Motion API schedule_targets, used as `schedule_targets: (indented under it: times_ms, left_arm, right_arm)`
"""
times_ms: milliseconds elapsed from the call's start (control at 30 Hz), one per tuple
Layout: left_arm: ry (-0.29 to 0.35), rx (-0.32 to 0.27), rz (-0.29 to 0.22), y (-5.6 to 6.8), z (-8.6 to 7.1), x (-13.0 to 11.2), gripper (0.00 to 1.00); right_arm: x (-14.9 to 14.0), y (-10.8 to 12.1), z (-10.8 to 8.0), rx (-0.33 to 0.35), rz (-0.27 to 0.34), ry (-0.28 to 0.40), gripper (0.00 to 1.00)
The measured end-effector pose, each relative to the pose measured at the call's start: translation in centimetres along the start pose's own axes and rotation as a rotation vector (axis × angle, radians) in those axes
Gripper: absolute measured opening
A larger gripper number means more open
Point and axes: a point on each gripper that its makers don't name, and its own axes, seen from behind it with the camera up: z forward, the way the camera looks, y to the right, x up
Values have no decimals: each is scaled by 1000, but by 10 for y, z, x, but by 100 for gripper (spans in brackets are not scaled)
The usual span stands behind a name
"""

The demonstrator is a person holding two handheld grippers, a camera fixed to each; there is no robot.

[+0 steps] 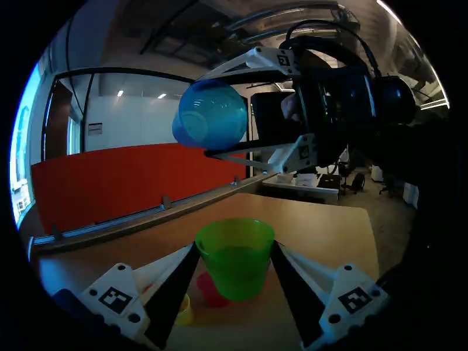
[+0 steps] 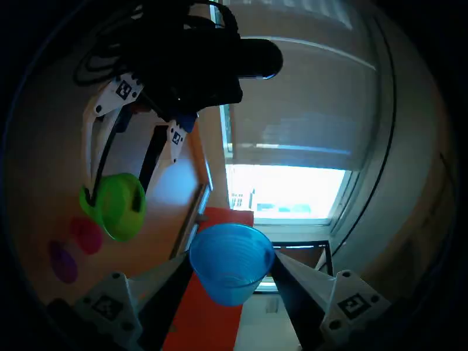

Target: Pour water

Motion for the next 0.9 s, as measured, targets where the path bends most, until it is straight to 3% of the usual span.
schedule_targets:
  times_ms: [233,600,767,900]
  left_arm:
    - [1,0,1,0,-1,1,86]
    - [2,2,2,1,0,1,86]
    - [2,6,0,-1,-1,1,86]
    - [2,11,-1,-2,-1,2,86]
  right_arm:
    - [2,0,-2,-9,42,12,91]
    - [-1,-3,-5,-21,173,19,91]
    - [-11,-3,-5,-34,250,-6,91]
    - [-17,-7,-8,-36,344,-13,91]
